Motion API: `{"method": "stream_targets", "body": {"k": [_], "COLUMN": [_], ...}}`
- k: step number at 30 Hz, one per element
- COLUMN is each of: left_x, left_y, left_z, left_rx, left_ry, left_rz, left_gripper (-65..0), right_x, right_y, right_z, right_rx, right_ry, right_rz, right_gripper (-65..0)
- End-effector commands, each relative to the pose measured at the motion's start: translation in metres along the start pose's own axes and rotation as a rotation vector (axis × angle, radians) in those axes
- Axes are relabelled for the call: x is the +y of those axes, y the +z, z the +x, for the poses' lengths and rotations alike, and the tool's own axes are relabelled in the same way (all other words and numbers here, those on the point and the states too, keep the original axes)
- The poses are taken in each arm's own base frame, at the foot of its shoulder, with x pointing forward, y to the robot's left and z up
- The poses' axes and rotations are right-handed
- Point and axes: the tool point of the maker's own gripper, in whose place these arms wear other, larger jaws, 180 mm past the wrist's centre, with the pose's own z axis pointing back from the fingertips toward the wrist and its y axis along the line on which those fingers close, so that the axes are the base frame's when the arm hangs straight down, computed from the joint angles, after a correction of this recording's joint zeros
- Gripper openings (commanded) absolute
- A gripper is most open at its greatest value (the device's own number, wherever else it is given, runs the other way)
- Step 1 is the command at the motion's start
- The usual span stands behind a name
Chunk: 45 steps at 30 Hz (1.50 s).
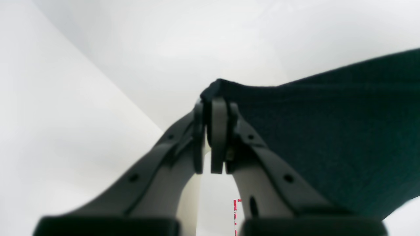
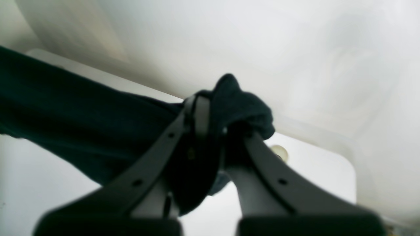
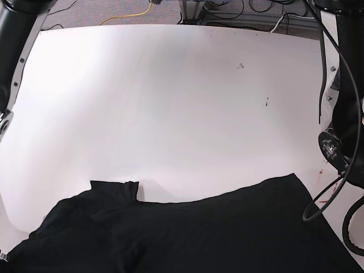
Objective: Layout the t-shirt on the table in an organized manner, then fold the t-shirt properly
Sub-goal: 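Lift the shirt with both grippers and pull it toward the robot, then lower the stretched shirt onto the table with both grippers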
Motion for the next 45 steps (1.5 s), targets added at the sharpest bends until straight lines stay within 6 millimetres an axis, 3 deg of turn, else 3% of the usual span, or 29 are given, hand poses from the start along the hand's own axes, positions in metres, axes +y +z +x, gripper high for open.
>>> {"method": "stream_targets", "body": {"k": [1,6,9,17,19,23,30,36,45], "left_x": [0.015,0.014,0.009,-0.013,-0.023,-0.033,-0.065,-0.096,-0.123], "left_y": [0.01,0.009,0.005,-0.008,-0.012,-0.011,-0.003,0.016,0.054], "left_z": [0.019,0.018,0.008,-0.041,-0.061,-0.1,-0.161,-0.216,-0.284], "left_rx": [-0.053,-0.051,-0.028,0.098,0.139,0.208,0.313,0.384,0.533], "left_ry": [-0.006,-0.005,-0.007,-0.012,-0.013,0.003,-0.004,0.021,0.006], "left_rz": [0.045,0.044,0.032,-0.016,-0.038,-0.052,-0.115,-0.201,-0.249], "left_gripper": [-65.0,-65.0,-65.0,-65.0,-65.0,-65.0,-65.0,-65.0,-65.0], "right_x": [-0.006,-0.006,-0.007,-0.005,-0.007,0.003,0.012,0.027,0.053], "right_y": [0.022,0.022,0.024,0.016,0.017,0.018,0.026,0.038,0.064], "right_z": [0.032,0.03,0.025,-0.024,-0.046,-0.072,-0.147,-0.216,-0.291], "right_rx": [-0.103,-0.096,-0.071,-0.05,-0.027,-0.012,0.07,0.16,0.305], "right_ry": [0.006,0.002,0.0,-0.112,-0.171,-0.221,-0.3,-0.362,-0.4], "right_rz": [-0.011,-0.004,-0.006,0.063,0.073,0.096,0.105,0.107,0.104], "right_gripper": [-65.0,-65.0,-65.0,-65.0,-65.0,-65.0,-65.0,-65.0,-65.0]}}
